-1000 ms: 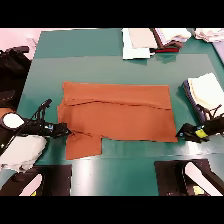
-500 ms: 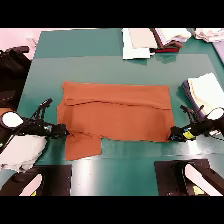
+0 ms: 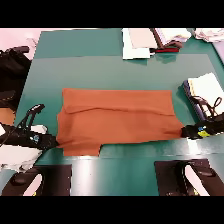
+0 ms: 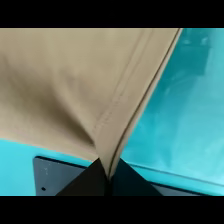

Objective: Fold the shirts.

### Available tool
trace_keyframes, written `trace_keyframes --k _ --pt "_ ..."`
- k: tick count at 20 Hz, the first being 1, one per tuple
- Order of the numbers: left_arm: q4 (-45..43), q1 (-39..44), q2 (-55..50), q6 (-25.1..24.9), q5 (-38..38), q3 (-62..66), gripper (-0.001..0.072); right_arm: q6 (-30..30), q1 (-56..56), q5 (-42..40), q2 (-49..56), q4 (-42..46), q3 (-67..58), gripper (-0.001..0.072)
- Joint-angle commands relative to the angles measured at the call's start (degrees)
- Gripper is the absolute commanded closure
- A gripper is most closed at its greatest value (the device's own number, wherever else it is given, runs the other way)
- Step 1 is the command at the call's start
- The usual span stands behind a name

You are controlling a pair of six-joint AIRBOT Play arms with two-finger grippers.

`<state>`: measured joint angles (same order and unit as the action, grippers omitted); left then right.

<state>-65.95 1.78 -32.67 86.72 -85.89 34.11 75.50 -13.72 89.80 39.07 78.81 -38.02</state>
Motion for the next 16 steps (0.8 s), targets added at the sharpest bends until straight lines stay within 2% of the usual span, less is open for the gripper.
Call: trace_keyframes --k 1,4,7,9,13,16 --pt "-0.98 -0.04 -1.31 0.79 1.2 3.3 0.0684 0.55 0.2 -0.74 0.98 1.73 -4.63 0.0697" --pt "-2.75 -0.04 -9.42 -1.7 7.65 9.25 0.0684 0.57 1.88 -5.11 9.75 1.79 -11.41 0.0698" --pt "-2.93 -0.04 -21.59 -4.63 15.1 17.44 0.0683 0.57 4.85 -8.2 20.22 1.81 -18.73 0.0697" --pt "-2.89 -0.04 -30.56 -4.76 19.65 23.85 0.0683 0.63 6.64 -9.14 27.15 1.79 -23.63 0.0697" --pt "-2.67 -0.04 -43.63 -4.74 23.54 33.73 0.0682 2.69 7.56 -10.8 38.18 1.75 -32.54 0.0698" --pt "-2.62 -0.04 -48.57 -4.76 25.51 36.22 0.0682 2.69 7.56 -10.05 43.85 1.68 -37.79 0.0696"
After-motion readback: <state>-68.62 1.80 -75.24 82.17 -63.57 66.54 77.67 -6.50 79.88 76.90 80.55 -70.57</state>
